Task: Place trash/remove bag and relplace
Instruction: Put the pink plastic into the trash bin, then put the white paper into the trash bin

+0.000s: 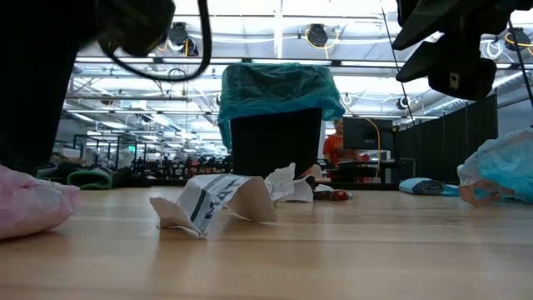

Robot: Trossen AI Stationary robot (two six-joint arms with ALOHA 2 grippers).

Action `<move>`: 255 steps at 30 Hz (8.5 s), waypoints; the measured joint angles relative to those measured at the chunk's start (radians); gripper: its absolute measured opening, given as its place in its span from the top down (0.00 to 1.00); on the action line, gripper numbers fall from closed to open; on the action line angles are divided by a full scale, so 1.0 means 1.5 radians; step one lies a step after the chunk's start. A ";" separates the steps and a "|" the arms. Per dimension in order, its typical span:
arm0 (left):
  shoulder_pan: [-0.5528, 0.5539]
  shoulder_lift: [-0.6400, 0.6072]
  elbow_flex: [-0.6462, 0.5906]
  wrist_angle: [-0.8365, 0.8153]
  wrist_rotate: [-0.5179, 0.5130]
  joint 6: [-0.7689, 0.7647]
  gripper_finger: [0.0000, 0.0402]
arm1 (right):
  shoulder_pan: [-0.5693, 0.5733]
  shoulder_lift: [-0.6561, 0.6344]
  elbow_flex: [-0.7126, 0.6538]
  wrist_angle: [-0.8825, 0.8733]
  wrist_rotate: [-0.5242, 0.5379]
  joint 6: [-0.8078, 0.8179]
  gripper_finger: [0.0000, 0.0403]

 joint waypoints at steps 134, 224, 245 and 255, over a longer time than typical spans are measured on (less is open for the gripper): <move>-0.061 -0.211 -0.174 0.244 -0.086 -0.270 0.62 | -0.030 0.000 0.000 -0.018 0.051 -0.010 0.62; 0.712 -0.295 0.026 0.206 0.265 0.684 1.00 | -0.079 0.000 0.000 -0.028 0.113 0.036 0.62; 0.764 -0.164 0.197 0.207 0.220 0.840 0.75 | -0.080 0.000 0.000 -0.024 0.113 0.120 0.62; 0.767 -0.181 0.197 0.136 0.248 0.835 0.64 | -0.080 0.000 0.000 -0.025 0.113 0.118 0.62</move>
